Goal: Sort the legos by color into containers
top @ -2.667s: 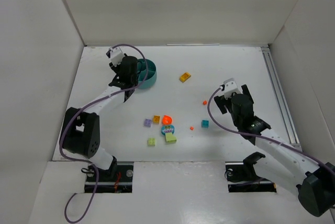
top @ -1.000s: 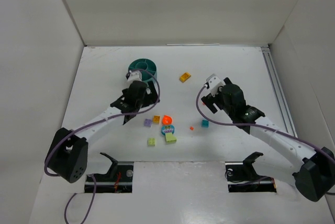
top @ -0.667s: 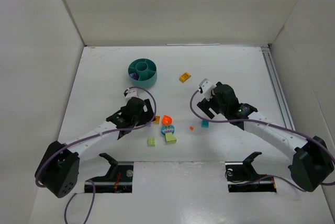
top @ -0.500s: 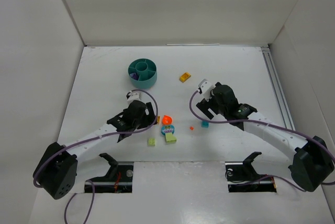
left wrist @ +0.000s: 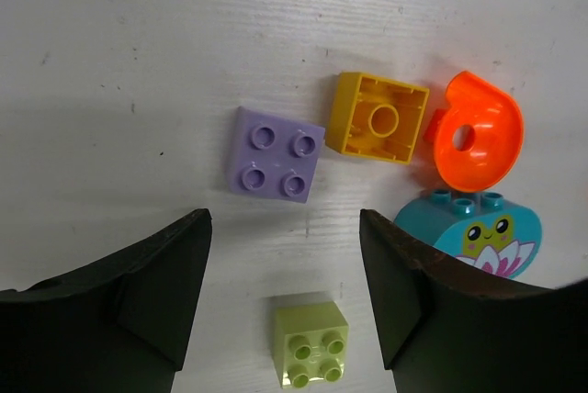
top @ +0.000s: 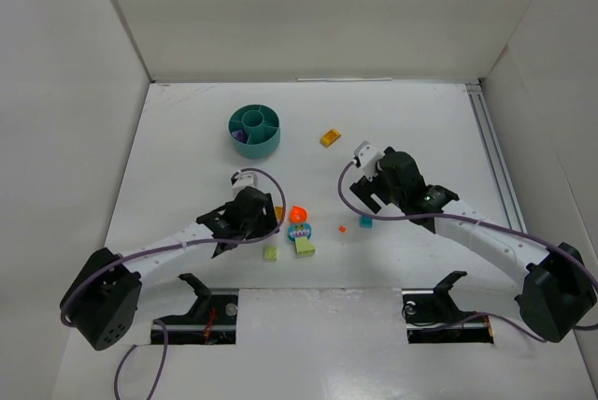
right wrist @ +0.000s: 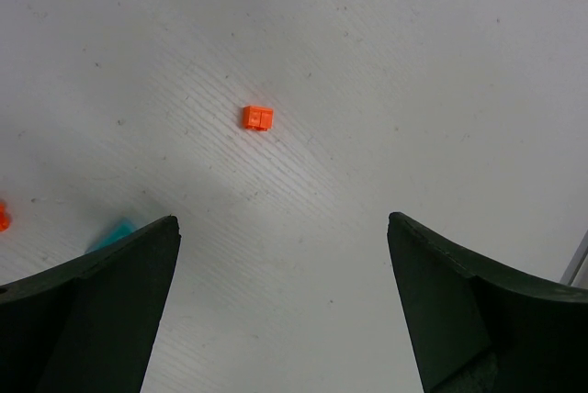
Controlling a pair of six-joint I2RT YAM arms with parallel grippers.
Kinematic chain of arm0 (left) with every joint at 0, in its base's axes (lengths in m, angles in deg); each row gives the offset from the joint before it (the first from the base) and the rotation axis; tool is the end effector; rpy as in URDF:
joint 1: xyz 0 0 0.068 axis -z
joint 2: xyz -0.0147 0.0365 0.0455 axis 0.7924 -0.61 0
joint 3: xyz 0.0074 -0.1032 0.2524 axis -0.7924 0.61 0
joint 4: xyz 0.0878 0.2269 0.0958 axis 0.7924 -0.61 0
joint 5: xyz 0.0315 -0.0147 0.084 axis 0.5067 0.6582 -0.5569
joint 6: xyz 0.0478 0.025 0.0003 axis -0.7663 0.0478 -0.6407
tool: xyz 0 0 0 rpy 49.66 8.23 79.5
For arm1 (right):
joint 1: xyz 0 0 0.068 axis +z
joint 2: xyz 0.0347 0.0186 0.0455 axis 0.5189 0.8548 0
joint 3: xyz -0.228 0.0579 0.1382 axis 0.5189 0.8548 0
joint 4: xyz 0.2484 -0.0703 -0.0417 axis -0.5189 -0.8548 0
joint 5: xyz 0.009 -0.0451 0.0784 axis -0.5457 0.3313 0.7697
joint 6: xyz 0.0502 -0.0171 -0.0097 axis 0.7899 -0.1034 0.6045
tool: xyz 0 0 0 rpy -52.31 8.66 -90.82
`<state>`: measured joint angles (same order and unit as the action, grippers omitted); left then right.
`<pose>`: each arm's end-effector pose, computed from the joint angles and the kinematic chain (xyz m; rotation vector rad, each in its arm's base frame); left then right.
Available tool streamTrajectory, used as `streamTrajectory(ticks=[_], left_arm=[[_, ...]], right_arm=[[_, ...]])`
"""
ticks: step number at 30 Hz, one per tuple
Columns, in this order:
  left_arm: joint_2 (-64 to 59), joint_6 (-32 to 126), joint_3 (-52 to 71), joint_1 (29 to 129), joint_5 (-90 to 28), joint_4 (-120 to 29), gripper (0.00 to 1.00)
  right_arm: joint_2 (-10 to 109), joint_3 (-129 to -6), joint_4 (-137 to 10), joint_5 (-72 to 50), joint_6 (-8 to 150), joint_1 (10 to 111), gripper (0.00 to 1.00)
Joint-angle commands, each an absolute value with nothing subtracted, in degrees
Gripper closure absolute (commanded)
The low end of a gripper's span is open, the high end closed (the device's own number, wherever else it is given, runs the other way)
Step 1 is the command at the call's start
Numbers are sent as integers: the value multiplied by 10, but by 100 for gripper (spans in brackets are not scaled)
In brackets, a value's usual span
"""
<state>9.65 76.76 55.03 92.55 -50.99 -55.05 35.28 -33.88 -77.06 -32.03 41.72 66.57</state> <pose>0.1663 -0.1309 0.1746 -0.1184 2.3700 -0.4695 0.2075 0.1370 0.2404 -0.9668 2.0096 -0.1379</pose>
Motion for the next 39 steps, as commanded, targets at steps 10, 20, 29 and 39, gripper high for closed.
streamTrajectory(ticks=[10, 20, 29, 39], left_arm=[[-38, 789, 467, 996, -631, -606, 45], [-87, 811, 436, 1008, -662, -640, 65], [-71, 792, 430, 1013, -662, -624, 76], [-17, 779, 385, 1013, -728, -655, 82]], right_arm=[[335, -329, -746, -332, 426, 676, 1], [322, -313, -746, -347, 426, 676, 1], [322, -313, -741, -348, 426, 676, 1], [317, -313, -736, -353, 426, 676, 1]])
